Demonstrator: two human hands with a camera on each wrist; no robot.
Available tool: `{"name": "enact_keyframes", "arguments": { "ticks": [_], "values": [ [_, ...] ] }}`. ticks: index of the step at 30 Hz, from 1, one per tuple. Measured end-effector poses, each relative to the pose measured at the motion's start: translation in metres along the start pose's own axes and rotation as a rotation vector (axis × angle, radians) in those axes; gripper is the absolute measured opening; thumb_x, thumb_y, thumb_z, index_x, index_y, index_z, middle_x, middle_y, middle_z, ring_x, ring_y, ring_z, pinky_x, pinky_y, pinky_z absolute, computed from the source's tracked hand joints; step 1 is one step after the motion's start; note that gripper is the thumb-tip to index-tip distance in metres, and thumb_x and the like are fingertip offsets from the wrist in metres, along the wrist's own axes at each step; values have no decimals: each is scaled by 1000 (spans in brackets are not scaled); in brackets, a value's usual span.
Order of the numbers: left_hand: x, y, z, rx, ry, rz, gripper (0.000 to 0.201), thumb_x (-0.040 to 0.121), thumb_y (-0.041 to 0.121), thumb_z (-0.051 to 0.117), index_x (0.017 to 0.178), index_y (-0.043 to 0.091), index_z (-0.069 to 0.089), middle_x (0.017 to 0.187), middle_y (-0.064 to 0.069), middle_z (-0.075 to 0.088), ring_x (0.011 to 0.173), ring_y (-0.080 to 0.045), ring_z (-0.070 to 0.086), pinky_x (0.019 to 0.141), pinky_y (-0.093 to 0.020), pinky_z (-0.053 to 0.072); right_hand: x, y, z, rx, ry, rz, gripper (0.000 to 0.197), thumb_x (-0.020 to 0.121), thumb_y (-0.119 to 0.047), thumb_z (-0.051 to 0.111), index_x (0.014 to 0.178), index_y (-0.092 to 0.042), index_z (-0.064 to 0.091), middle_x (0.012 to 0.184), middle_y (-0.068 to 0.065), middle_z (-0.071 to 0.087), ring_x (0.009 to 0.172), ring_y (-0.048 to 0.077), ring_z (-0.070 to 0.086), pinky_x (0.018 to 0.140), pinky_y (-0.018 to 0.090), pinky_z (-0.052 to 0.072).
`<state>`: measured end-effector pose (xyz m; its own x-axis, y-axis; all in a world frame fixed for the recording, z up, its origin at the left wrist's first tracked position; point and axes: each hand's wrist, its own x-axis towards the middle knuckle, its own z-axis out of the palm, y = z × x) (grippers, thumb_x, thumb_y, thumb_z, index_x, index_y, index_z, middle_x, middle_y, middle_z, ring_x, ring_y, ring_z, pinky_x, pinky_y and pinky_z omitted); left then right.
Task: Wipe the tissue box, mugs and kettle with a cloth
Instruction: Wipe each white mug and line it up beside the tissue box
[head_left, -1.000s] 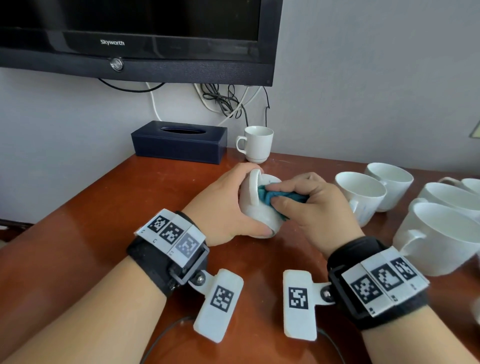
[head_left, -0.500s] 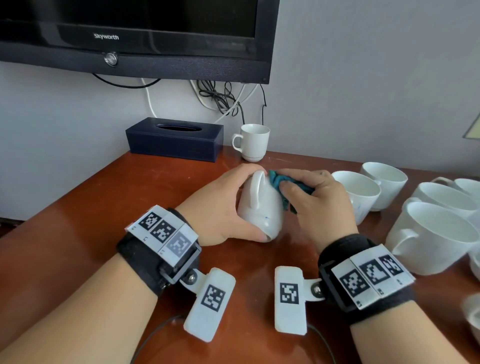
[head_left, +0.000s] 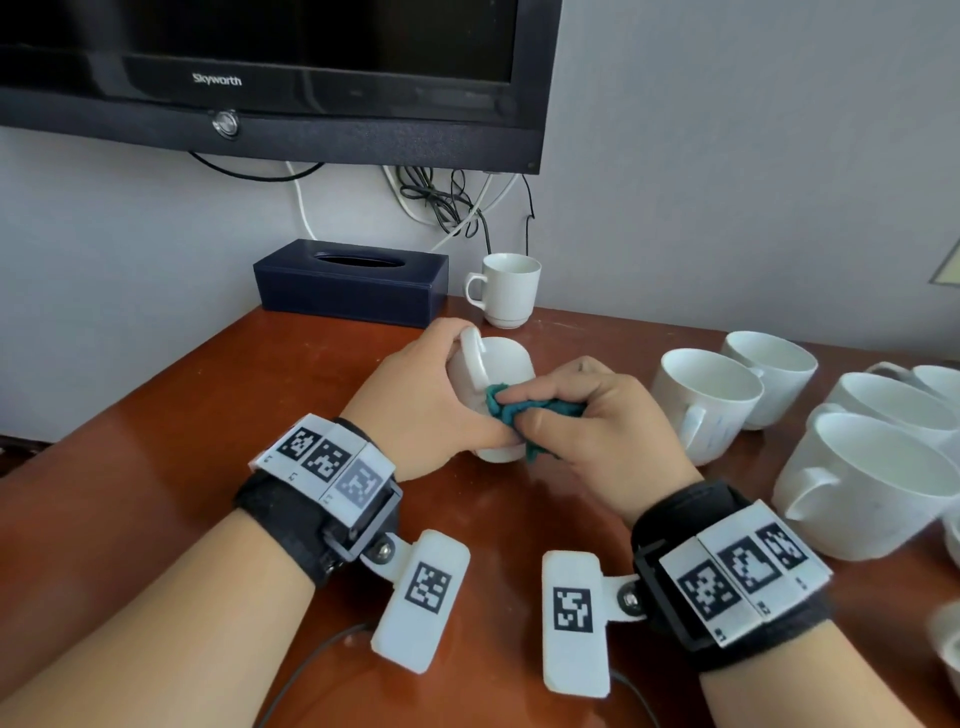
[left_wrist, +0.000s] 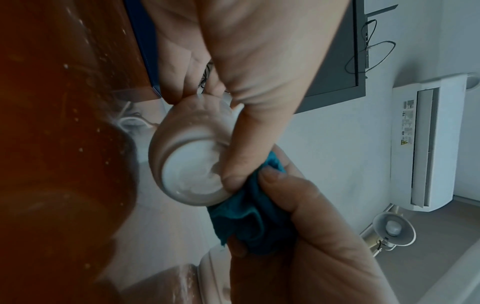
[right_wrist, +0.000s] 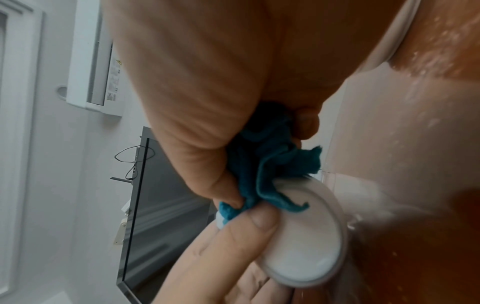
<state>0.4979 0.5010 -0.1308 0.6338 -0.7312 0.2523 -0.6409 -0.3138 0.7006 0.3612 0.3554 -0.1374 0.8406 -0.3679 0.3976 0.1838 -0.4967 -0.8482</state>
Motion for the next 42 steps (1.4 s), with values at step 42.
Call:
{"name": "enact_keyframes", "arguments": {
  "ticks": [42],
  "values": [
    [-8, 15, 2, -152, -226, 163, 93, 64, 31, 99, 141, 42, 47, 134, 26, 61, 125, 10, 56, 100, -17, 51, 8, 13, -13, 9, 383, 34, 24, 86, -52, 62, 105, -45, 75, 112, -3, 71, 105, 18, 69, 94, 51, 58]
  ]
}}
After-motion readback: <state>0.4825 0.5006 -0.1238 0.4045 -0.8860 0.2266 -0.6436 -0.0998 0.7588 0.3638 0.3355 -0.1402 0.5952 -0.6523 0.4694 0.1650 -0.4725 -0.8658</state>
